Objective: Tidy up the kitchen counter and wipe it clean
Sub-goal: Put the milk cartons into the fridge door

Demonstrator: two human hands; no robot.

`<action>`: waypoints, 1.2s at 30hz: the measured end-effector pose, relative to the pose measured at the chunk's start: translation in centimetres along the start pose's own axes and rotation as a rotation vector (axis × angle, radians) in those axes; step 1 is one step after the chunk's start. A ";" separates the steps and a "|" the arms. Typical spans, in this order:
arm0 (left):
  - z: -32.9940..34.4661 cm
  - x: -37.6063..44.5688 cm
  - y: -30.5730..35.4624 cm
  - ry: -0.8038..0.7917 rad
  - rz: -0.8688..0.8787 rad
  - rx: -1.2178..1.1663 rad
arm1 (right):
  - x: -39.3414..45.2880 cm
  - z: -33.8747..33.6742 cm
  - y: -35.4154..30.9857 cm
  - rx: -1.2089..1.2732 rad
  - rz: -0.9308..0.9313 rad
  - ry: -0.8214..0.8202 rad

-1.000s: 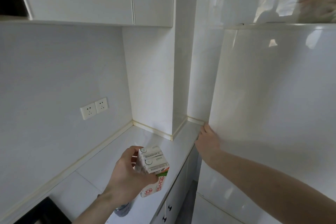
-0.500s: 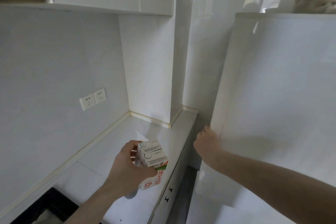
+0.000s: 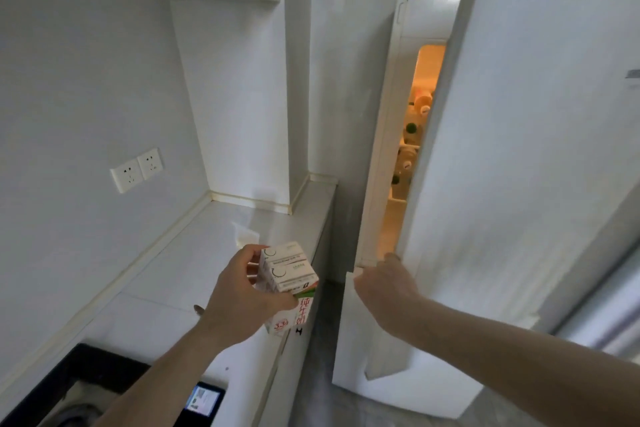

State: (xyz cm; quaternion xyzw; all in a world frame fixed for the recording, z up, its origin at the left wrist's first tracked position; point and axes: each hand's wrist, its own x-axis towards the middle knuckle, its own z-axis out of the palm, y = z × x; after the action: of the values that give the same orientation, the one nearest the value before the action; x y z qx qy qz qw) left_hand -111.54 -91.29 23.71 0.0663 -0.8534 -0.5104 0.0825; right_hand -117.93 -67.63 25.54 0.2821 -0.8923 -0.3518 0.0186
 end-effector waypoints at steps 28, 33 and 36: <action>7.1 -3.4 4.6 -0.246 0.066 -0.144 | -16.8 9.7 -0.9 1.280 0.732 0.035; 8.8 -2.5 5.4 -0.290 0.062 -0.172 | -15.9 8.6 0.4 1.412 0.751 0.174; 9.6 -1.0 6.1 -0.311 0.037 -0.220 | -14.2 7.7 1.8 1.620 0.771 0.311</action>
State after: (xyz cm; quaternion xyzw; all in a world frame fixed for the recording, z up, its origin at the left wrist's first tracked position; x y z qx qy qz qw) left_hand -112.76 -79.99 24.51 -0.0386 -0.7959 -0.6032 -0.0344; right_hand -108.65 -54.45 23.28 -0.0647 -0.8865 0.4553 0.0512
